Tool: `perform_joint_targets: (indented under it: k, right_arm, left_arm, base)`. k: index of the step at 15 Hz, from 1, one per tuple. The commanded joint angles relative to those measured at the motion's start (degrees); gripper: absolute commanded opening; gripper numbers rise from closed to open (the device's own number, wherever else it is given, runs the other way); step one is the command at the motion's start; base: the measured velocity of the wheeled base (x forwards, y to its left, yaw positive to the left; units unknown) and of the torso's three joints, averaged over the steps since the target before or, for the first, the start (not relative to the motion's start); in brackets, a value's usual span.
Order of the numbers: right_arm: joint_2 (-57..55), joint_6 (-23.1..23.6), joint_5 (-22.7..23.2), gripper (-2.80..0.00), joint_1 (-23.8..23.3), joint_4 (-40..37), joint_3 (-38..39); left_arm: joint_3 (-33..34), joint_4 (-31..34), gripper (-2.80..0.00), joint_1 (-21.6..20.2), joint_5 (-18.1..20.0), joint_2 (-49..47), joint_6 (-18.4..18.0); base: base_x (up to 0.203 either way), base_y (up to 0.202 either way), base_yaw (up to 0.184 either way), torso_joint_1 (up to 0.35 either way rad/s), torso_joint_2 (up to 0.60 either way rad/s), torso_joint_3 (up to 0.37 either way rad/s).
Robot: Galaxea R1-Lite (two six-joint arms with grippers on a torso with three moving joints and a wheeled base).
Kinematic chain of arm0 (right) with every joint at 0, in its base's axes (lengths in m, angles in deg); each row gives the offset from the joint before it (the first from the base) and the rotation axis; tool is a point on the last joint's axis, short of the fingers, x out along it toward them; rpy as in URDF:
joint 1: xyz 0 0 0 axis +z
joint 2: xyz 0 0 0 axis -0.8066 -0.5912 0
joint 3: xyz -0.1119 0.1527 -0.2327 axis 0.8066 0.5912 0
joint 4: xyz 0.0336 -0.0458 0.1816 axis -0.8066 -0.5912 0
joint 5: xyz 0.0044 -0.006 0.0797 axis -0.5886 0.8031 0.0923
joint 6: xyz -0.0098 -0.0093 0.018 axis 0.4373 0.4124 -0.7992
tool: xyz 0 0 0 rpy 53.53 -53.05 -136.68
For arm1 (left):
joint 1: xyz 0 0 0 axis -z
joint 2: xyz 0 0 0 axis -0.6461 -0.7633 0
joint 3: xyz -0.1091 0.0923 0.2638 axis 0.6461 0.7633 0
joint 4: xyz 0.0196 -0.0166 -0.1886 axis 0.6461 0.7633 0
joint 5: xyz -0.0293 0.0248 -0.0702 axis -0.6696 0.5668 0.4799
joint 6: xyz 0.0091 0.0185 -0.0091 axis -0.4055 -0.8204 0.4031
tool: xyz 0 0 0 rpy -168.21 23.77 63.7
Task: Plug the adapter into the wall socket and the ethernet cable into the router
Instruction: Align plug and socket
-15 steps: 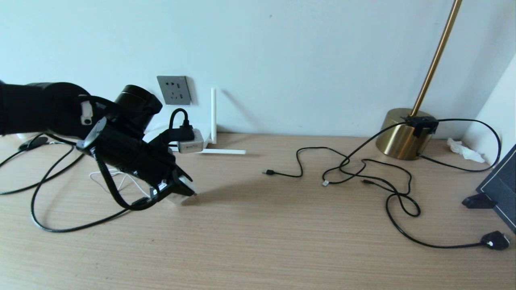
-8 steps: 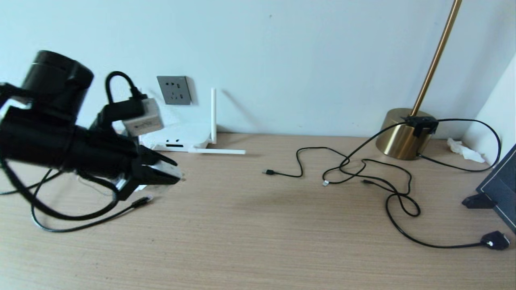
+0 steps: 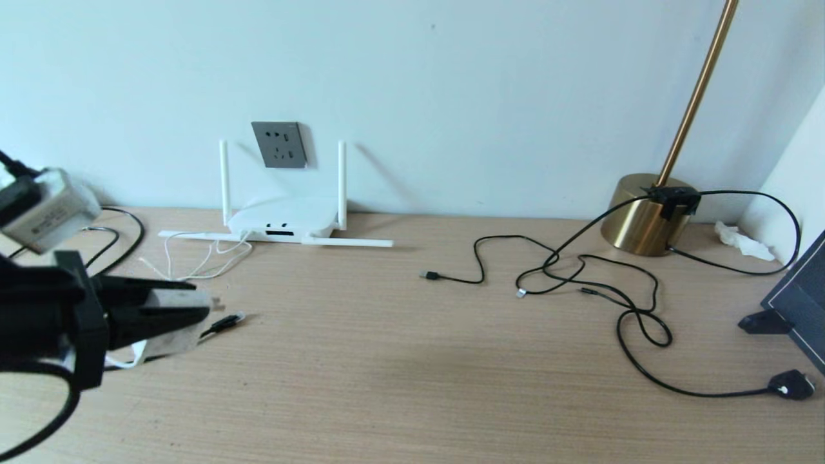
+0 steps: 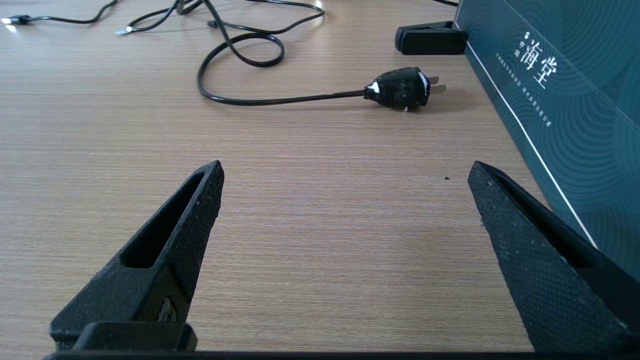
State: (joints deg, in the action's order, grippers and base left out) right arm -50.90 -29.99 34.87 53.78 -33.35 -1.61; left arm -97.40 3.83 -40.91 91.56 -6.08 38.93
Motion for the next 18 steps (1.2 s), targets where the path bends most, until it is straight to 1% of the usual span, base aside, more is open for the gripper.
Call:
perform_joint_targets:
  k: [1, 3, 6, 8, 11, 16, 18]
  right_arm:
    - [0.02, -0.01, -0.01, 0.00, 0.06, 0.02, 0.62]
    - [0.02, -0.01, -0.01, 0.00, 0.06, 0.02, 0.62]
    - [0.02, -0.01, -0.01, 0.00, 0.06, 0.02, 0.62]
    - [0.02, -0.01, -0.01, 0.00, -0.01, 0.02, 0.62]
    - [0.02, -0.01, -0.01, 0.00, 0.00, 0.02, 0.62]
    - [0.02, -0.01, -0.01, 0.00, 0.04, 0.02, 0.62]
    - [0.02, -0.01, -0.01, 0.00, 0.06, 0.02, 0.62]
  left_arm:
    - [1.57, 9.25, -2.80, 0.79, -1.29, 1.73, -3.59]
    - [0.96, 12.95, -2.80, 2.03, -3.85, -1.99, -3.97]
    - [-0.32, 14.59, -2.80, 1.86, -6.42, -7.32, -1.25]
    - [-2.61, 17.56, -2.80, 1.83, -7.25, -9.24, -1.14]
    - [-4.65, 18.06, -2.80, 2.48, -7.37, -11.67, -2.12]
    - [-5.36, 17.37, -2.80, 2.50, -9.70, -14.52, -2.56]
    - [-5.36, 17.53, -2.80, 2.50, -9.84, -14.94, -2.95]
  base:
    - [0.000, 0.000, 0.000, 0.000, 0.00, 0.000]
    - [0.000, 0.000, 0.000, 0.000, 0.00, 0.000]
    - [0.000, 0.000, 0.000, 0.000, 0.00, 0.000]
    - [0.000, 0.000, 0.000, 0.000, 0.00, 0.000]
    - [0.000, 0.000, 0.000, 0.000, 0.00, 0.000]
    - [0.000, 0.000, 0.000, 0.000, 0.00, 0.000]
    - [0.000, 0.000, 0.000, 0.000, 0.00, 0.000]
